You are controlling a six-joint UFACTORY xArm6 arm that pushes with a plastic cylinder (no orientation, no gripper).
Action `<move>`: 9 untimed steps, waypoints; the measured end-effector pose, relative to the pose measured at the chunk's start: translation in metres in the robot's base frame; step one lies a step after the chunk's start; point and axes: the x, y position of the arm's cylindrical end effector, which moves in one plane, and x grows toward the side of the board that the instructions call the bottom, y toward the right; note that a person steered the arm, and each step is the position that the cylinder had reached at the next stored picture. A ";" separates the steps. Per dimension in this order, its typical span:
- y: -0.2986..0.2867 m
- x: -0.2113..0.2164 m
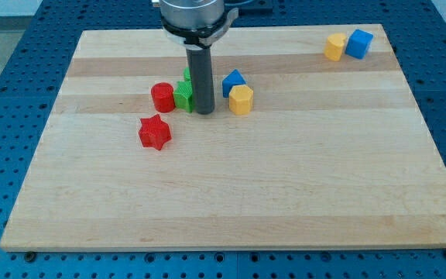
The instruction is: Place the green circle diagonally to the triangle
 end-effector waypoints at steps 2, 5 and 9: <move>0.030 0.000; -0.005 0.000; -0.016 -0.047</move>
